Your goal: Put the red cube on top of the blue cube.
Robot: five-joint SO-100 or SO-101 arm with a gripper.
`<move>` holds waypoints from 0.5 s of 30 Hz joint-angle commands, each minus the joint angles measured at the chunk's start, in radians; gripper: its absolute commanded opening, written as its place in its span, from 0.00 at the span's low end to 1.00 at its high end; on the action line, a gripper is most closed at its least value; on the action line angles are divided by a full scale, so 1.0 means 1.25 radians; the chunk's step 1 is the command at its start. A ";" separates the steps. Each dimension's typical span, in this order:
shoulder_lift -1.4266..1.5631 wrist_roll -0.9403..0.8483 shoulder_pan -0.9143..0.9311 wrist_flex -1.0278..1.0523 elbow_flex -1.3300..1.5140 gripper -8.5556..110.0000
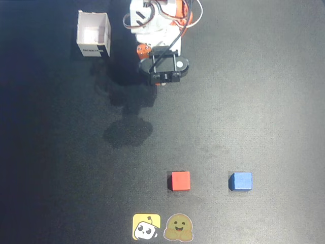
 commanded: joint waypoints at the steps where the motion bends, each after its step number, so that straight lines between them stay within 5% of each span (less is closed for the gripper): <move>1: 0.006 -0.004 0.000 0.002 -0.002 0.08; 15: 0.006 -0.004 0.007 0.002 -0.002 0.08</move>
